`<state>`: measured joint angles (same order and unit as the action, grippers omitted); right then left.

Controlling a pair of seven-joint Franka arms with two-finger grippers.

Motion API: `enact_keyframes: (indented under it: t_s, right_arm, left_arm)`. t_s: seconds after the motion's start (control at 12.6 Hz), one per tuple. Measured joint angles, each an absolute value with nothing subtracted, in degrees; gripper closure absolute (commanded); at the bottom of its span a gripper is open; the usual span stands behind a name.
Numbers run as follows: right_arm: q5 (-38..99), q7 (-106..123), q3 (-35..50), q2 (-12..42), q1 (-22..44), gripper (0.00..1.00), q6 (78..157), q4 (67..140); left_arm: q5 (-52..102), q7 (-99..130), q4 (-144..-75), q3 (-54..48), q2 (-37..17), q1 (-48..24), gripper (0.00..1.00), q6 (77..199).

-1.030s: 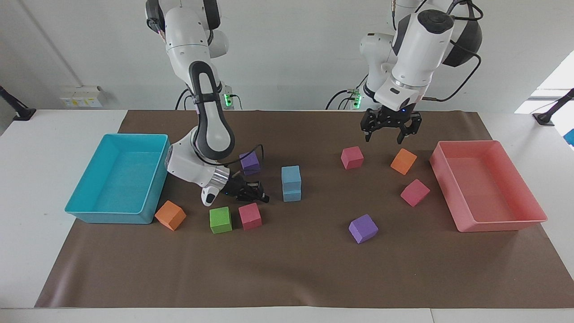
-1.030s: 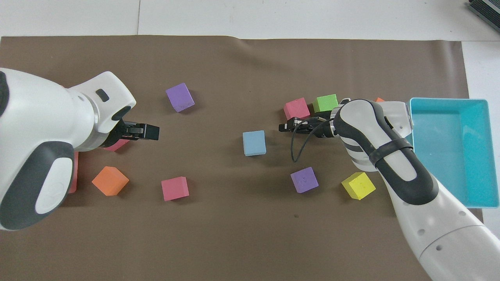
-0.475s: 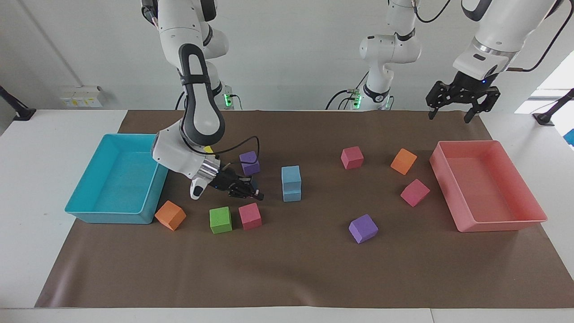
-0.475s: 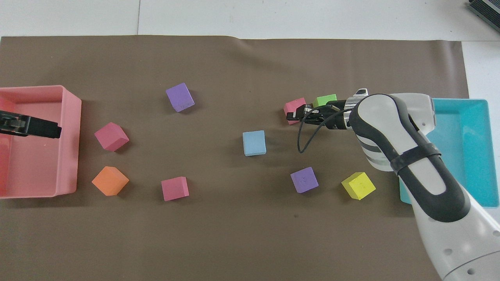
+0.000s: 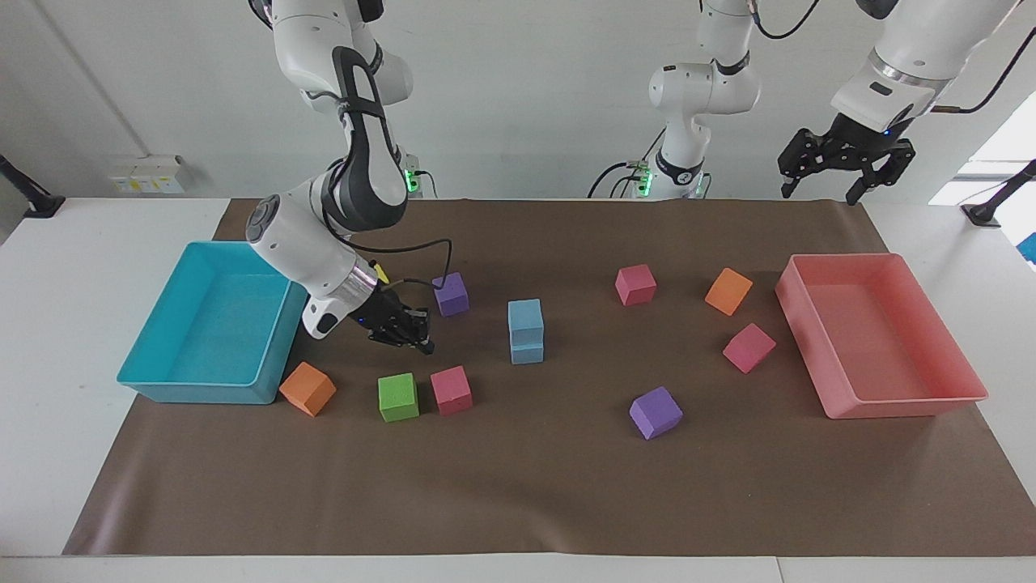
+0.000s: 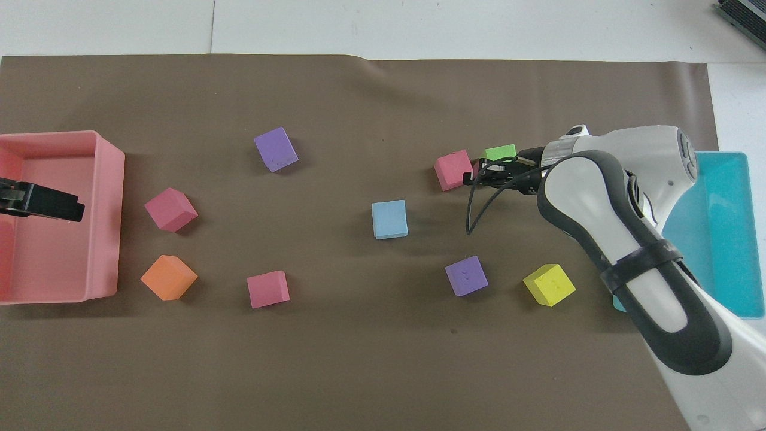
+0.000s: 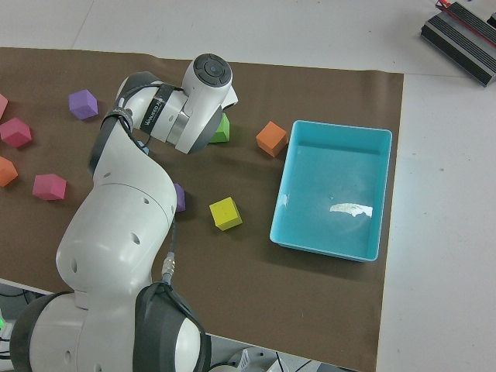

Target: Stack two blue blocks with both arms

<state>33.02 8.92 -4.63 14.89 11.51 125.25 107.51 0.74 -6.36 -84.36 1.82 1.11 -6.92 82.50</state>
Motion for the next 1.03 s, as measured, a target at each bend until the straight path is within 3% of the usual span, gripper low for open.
enact_keyframes:
  t_s: [0.08, 0.16, 0.63, 1.03]
  right_arm:
    - [29.5, 8.8, -4.7, 14.1, 10.0, 0.42, 121.9, 106.6]
    - [26.7, 8.8, -4.7, 13.4, 8.5, 0.0, 117.9, 105.2]
    - [5.5, 7.4, -4.5, 8.7, 6.0, 0.0, 105.7, 99.5]
    - [1.7, 4.4, -6.0, 4.1, 5.8, 0.0, 101.3, 95.7]
  left_arm:
    - [0.7, -6.3, -84.4, 1.8, 1.1, -6.9, 0.0, 82.2]
    - [0.7, -6.3, -84.4, 1.8, 1.1, -6.9, 0.0, 81.9]
    - [0.7, -6.3, -84.5, 1.6, 1.1, -6.9, 0.0, 81.3]
    - [0.7, -6.3, -84.6, 1.6, 1.2, -6.9, 0.0, 81.3]
